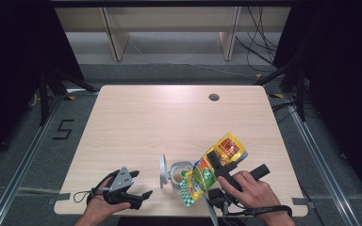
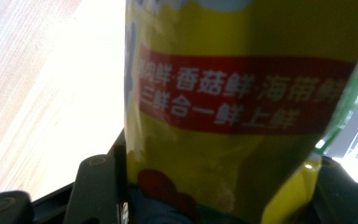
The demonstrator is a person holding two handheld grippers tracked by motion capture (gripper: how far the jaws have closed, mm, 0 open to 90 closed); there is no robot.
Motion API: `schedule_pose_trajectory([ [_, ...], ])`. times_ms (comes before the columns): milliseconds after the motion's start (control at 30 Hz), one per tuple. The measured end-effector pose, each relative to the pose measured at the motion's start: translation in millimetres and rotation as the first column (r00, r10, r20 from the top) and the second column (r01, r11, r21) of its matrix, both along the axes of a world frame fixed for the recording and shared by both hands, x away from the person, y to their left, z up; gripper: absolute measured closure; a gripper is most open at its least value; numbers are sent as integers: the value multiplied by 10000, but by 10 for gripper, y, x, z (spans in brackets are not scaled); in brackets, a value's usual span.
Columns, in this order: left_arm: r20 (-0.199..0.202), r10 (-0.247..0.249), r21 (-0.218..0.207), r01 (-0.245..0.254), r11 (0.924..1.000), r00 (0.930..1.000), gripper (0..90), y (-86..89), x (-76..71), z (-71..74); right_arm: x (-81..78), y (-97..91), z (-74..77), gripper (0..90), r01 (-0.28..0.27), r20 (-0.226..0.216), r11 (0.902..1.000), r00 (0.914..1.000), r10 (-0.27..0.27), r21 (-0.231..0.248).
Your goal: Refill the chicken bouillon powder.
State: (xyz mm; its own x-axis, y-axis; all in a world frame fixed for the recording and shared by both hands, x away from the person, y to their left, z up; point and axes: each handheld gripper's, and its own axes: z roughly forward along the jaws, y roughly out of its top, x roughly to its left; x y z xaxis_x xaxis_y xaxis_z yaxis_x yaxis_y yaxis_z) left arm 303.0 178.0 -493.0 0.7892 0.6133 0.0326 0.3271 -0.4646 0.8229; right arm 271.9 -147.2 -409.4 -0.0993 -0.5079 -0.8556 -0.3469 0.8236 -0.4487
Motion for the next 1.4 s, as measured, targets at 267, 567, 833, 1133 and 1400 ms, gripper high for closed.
schedule_pose_trajectory([
  [267, -68, 98, -49, -98, 9999, 9999, 167, -4, -7, -2, 0, 2, 5, 458, -6, 60, 10000, 10000, 6, -80],
  [567, 113, -49, -107, 51, 9999, 9999, 167, -9, 1, -9, -5, 30, -10, 465, -125, 77, 9996, 9999, 127, -247],
  [833, 4, 66, -163, -66, 9998, 10000, 167, -10, -12, -11, -11, 22, 8, 467, -130, 169, 9996, 9998, 134, -239],
  [1133, 61, -4, -78, 5, 10000, 10000, 167, -7, 0, -10, -1, 36, -18, 467, -189, 150, 9993, 9997, 194, -314],
  [1400, -133, -111, 39, 111, 9999, 9998, 167, -6, -1, -13, -8, 33, 1, 468, -33, 127, 10000, 9999, 34, -93],
])
